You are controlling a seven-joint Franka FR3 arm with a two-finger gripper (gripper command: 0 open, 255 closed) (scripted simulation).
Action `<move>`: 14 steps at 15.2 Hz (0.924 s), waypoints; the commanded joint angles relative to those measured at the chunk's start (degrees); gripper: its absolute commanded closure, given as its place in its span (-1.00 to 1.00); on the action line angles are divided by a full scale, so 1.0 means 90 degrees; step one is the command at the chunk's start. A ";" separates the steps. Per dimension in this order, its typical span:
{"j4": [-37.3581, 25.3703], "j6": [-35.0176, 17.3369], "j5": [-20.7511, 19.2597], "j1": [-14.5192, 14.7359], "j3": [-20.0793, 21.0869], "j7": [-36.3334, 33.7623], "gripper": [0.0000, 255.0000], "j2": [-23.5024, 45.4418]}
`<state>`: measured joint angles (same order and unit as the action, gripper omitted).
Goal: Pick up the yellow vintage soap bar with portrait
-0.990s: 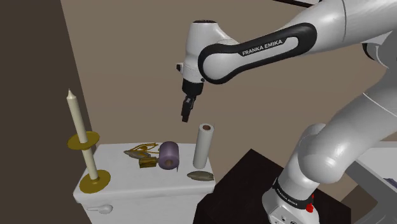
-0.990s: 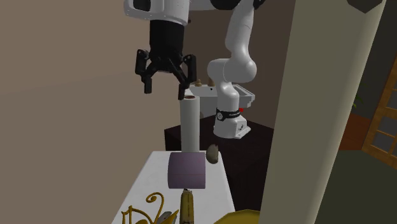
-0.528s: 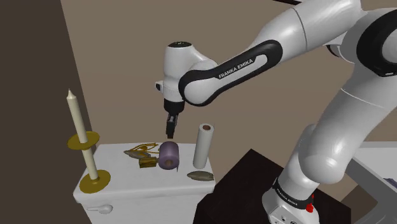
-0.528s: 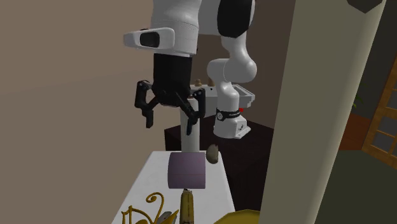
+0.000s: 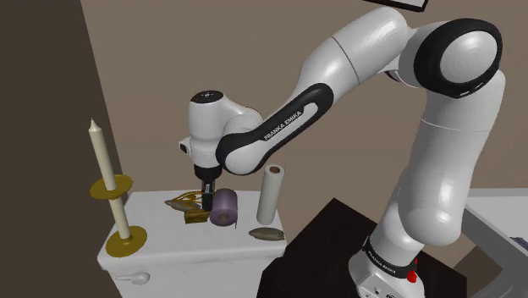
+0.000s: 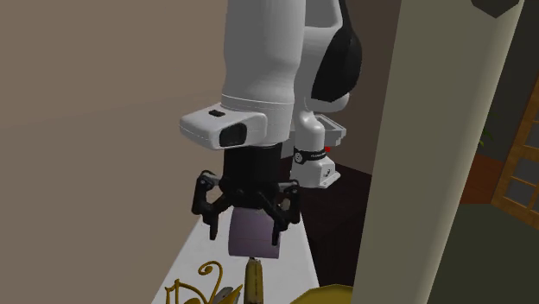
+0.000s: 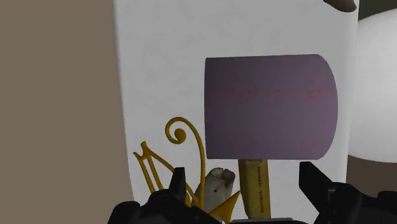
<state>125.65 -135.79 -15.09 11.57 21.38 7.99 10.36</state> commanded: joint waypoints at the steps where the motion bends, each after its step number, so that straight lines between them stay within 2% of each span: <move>1: -0.0238 -0.0123 -0.0352 0.0169 0.0008 -0.0147 -1.00 0.0523; 11: -0.0232 -0.0627 -0.0790 0.0328 -0.0186 -0.0477 -1.00 0.1099; 12: -0.0248 -0.0612 -0.0786 0.0332 -0.0182 -0.0478 1.00 0.1100; 14: -0.0246 -0.0610 -0.0783 0.0330 -0.0181 -0.0474 1.00 0.1095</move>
<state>123.42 -141.28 -22.12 14.55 19.76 3.73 20.19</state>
